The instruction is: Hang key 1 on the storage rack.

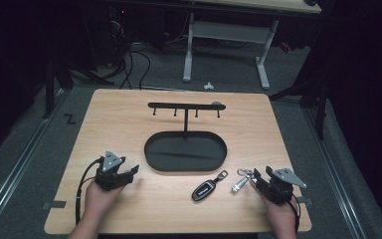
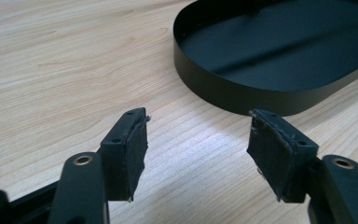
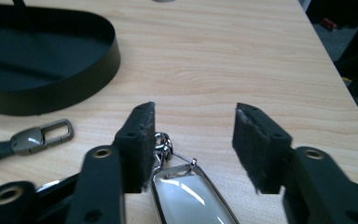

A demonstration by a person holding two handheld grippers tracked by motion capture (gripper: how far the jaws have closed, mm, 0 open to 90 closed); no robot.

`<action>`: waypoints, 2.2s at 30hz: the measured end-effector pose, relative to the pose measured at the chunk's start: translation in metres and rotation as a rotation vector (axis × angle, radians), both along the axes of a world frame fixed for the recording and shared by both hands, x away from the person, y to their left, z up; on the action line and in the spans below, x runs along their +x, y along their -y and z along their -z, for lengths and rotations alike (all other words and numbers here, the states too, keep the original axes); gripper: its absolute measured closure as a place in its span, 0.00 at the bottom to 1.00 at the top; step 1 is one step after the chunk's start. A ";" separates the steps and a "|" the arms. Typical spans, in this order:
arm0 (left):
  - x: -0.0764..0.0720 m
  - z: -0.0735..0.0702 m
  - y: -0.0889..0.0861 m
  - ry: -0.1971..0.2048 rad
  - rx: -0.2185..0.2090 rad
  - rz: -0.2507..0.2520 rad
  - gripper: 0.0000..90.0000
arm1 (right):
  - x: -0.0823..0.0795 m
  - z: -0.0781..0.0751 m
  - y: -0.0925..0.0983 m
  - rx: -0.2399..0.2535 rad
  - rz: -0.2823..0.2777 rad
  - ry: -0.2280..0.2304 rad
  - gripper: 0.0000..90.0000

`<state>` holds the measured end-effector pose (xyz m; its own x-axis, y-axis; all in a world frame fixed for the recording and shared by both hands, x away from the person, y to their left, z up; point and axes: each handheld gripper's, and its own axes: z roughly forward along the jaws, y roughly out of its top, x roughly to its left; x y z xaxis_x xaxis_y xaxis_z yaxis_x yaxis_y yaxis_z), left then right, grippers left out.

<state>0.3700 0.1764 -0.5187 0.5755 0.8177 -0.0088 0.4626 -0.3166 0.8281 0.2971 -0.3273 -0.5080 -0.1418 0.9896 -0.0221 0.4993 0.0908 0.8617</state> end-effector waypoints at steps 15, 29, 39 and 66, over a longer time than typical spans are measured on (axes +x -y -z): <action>-0.002 0.001 0.008 0.004 -0.012 0.021 0.38 | 0.000 0.003 0.009 0.024 -0.014 -0.018 0.51; -0.003 -0.002 0.009 -0.003 -0.031 0.017 0.40 | 0.005 0.000 -0.013 0.009 -0.071 -0.051 0.30; -0.002 -0.002 0.011 0.012 -0.005 0.023 0.40 | 0.003 -0.002 -0.067 0.000 -0.201 -0.056 0.25; -0.005 -0.002 0.017 0.020 0.000 0.052 0.40 | -0.001 0.015 -0.130 -0.050 -0.310 -0.168 0.25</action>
